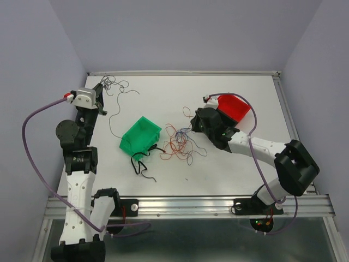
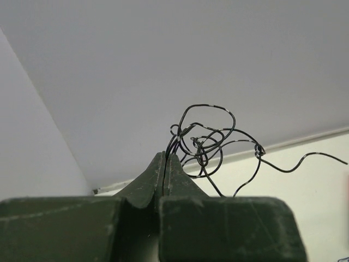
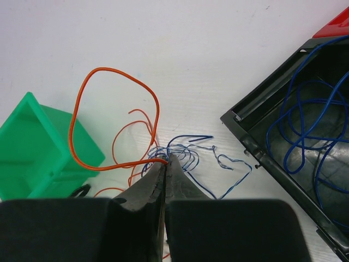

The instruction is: Untangle the cables

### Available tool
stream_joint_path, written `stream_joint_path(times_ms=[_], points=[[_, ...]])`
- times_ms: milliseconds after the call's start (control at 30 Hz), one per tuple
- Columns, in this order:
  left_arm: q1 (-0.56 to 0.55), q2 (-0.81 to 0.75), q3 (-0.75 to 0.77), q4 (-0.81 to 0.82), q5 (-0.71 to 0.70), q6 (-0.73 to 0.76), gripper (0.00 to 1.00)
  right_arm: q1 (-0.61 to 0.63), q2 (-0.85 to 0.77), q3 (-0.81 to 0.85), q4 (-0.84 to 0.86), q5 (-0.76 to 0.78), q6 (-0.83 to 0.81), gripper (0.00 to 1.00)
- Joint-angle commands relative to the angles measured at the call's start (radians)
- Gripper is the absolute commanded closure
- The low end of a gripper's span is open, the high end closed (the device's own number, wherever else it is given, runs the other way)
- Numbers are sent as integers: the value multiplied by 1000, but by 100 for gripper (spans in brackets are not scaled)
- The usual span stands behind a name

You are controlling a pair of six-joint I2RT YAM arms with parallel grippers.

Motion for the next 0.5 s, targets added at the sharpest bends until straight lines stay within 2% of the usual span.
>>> stream_joint_path(times_ms=[0,267,467], points=[[5,-19,-43,92,40,7,100,0,-42,-21,58,2,-8,100],[5,-9,-56,115,37,13,100,0,-44,-23,62,2,-9,99],[3,-6,29,83,49,-7,100,0,-48,-23,63,5,-14,100]])
